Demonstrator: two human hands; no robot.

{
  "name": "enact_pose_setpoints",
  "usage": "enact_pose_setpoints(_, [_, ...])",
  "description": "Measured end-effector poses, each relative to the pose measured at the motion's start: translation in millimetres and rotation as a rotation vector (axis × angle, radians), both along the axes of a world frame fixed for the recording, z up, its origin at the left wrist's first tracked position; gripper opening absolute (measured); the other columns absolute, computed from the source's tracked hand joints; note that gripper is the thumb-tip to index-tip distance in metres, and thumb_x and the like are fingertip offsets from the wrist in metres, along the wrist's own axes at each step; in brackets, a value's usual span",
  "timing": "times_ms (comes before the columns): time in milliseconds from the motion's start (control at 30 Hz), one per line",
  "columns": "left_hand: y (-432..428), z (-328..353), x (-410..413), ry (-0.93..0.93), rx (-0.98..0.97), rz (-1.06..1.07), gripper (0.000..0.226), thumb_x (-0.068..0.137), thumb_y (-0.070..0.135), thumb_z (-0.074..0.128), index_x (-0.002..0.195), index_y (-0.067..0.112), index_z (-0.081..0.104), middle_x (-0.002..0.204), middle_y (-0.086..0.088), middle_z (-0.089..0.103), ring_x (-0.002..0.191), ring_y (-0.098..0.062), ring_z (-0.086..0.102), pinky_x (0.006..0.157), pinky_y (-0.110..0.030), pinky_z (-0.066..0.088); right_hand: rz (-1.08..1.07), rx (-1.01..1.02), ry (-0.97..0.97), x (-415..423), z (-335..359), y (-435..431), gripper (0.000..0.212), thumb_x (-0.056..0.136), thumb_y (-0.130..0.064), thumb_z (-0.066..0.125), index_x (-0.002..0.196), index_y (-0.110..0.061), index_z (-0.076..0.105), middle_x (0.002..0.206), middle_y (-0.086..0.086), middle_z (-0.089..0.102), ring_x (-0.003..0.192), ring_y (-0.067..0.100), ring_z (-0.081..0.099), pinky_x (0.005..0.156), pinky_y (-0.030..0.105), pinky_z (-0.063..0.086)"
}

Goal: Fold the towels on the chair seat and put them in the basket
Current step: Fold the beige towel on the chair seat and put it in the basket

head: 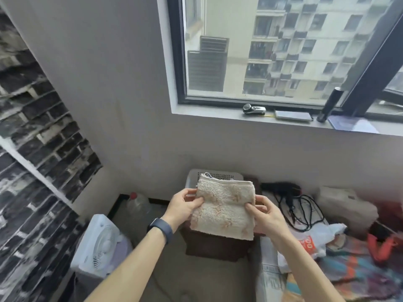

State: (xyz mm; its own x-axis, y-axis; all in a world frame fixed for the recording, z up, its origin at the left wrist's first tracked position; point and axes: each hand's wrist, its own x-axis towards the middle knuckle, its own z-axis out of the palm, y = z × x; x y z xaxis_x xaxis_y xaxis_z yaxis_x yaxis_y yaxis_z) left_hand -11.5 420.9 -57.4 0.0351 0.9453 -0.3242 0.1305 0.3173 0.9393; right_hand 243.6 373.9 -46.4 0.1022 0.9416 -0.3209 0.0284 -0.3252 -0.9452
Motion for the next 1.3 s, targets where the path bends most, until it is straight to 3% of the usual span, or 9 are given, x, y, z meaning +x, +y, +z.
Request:
enact_pose_setpoints(267, [87, -106, 7, 0.05, -0.388, 0.007, 0.026, 0.09, 0.015, 0.069, 0.113, 0.016, 0.058, 0.108, -0.001, 0.068, 0.094, -0.016, 0.068, 0.071, -0.03, 0.057, 0.09, -0.335, -0.114, 3, -115, 104, 0.017, 0.093, -0.022, 0.067, 0.11, -0.023, 0.065, 0.11, 0.008, 0.07, 0.095, 0.02, 0.071, 0.076, 0.04, 0.061])
enact_pose_setpoints(367, [127, -142, 6, 0.105, -0.488, -0.017, 0.041, 0.084, 0.022, 0.073, 0.12, 0.009, 0.059, 0.111, -0.005, 0.069, 0.099, -0.023, 0.069, 0.088, -0.042, 0.057, 0.065, -0.441, -0.127, -3, -152, 145, 0.02, 0.093, -0.022, 0.066, 0.113, -0.022, 0.065, 0.109, 0.005, 0.07, 0.093, 0.021, 0.072, 0.078, 0.044, 0.062])
enact_pose_setpoints(467, [165, -171, 4, 0.214, -0.505, -0.053, 0.055, 0.081, 0.031, 0.075, 0.129, 0.01, 0.058, 0.111, 0.0, 0.066, 0.105, -0.021, 0.065, 0.099, -0.039, 0.051, 0.026, -0.497, -0.155, -13, -177, 181, 0.022, 0.095, -0.023, 0.063, 0.117, -0.022, 0.062, 0.108, 0.0, 0.069, 0.091, 0.017, 0.071, 0.067, 0.034, 0.061])
enact_pose_setpoints(567, [202, -183, 5, 0.288, -0.507, -0.07, 0.05, 0.088, 0.032, 0.069, 0.133, 0.015, 0.055, 0.12, -0.002, 0.063, 0.112, -0.019, 0.061, 0.103, -0.035, 0.047, 0.002, -0.53, -0.18, -21, -198, 215, 0.024, 0.096, -0.026, 0.063, 0.119, -0.025, 0.06, 0.109, -0.003, 0.068, 0.095, 0.016, 0.069, 0.082, 0.04, 0.06])
enact_pose_setpoints(733, [250, -206, 4, 0.36, -0.485, -0.1, 0.047, 0.094, 0.035, 0.059, 0.138, 0.022, 0.047, 0.127, -0.002, 0.061, 0.099, -0.016, 0.059, 0.086, -0.027, 0.046, 0.005, -0.547, -0.216, -32, -236, 264, 0.024, 0.097, -0.025, 0.059, 0.121, -0.025, 0.058, 0.105, -0.006, 0.068, 0.091, 0.015, 0.069, 0.081, 0.041, 0.06])
enact_pose_setpoints(933, [256, -232, -14, 0.739, -0.321, -0.057, 0.04, 0.09, 0.025, 0.058, 0.129, 0.025, 0.051, 0.127, -0.001, 0.053, 0.118, -0.021, 0.052, 0.097, -0.036, 0.046, 0.139, -0.552, -0.356, -48, -291, 307, 0.047, 0.098, -0.032, 0.057, 0.142, -0.019, 0.048, 0.131, 0.004, 0.061, 0.111, 0.025, 0.061, 0.09, 0.039, 0.053])
enact_pose_setpoints(1133, [242, -253, -26, 0.79, -0.363, -0.115, 0.05, 0.09, 0.028, 0.058, 0.137, 0.027, 0.043, 0.131, 0.0, 0.054, 0.12, -0.025, 0.052, 0.095, -0.041, 0.048, 0.038, -0.604, -0.321, -53, -316, 312, 0.036, 0.097, -0.025, 0.057, 0.133, -0.02, 0.054, 0.126, 0.004, 0.064, 0.11, 0.027, 0.062, 0.09, 0.039, 0.053])
enact_pose_setpoints(1233, [239, -248, -19, 1.109, -0.016, -0.212, 0.062, 0.083, 0.028, 0.065, 0.14, 0.021, 0.043, 0.139, -0.004, 0.044, 0.128, -0.026, 0.041, 0.103, -0.042, 0.041, 0.038, -0.603, -0.298, -53, -311, 306, 0.022, 0.097, -0.027, 0.056, 0.119, -0.023, 0.054, 0.119, 0.005, 0.066, 0.102, 0.024, 0.063, 0.09, 0.043, 0.056])
enact_pose_setpoints(1300, [244, -249, -10, 1.206, 0.247, -0.407, 0.06, 0.078, 0.024, 0.068, 0.135, 0.018, 0.051, 0.14, -0.007, 0.049, 0.131, -0.027, 0.041, 0.108, -0.045, 0.037, 0.06, -0.557, -0.372, -52, -305, 300, 0.031, 0.097, -0.035, 0.056, 0.124, -0.021, 0.052, 0.119, 0.0, 0.062, 0.109, 0.025, 0.062, 0.093, 0.042, 0.054])
